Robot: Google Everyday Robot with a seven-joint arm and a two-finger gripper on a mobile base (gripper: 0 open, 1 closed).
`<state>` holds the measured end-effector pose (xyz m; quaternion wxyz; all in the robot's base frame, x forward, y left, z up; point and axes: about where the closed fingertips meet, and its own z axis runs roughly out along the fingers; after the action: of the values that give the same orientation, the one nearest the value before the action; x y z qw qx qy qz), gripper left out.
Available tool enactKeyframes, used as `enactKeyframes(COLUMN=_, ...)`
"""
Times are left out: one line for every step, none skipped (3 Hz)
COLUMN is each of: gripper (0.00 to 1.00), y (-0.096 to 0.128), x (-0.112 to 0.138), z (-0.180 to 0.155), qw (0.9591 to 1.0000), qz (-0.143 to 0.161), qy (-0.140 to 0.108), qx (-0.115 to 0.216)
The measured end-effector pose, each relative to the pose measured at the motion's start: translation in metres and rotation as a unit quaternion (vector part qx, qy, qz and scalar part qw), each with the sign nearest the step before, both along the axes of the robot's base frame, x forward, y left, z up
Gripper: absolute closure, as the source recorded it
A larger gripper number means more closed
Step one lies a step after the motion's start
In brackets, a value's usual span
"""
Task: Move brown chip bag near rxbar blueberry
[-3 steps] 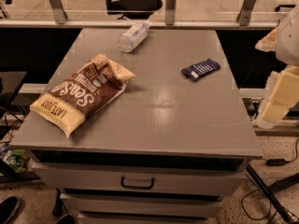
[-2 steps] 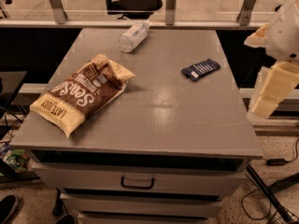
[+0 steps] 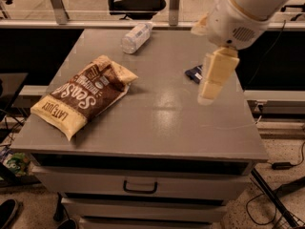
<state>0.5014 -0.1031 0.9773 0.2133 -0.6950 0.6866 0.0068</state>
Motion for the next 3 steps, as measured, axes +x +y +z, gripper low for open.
enactKeyframes(gripper=0.0, y=0.055, x=0.013, z=-0.008, qw=0.9987, qz=0.049, qy=-0.011, qx=-0.002)
enactKeyframes(gripper=0.0, y=0.13, x=0.042, z=-0.041, qw=0.9944, qz=0.101, qy=-0.005, qx=-0.031)
enactKeyframes(gripper=0.0, y=0.171, x=0.069, z=-0.062, qw=0.9907, qz=0.126, qy=0.004, qx=-0.051)
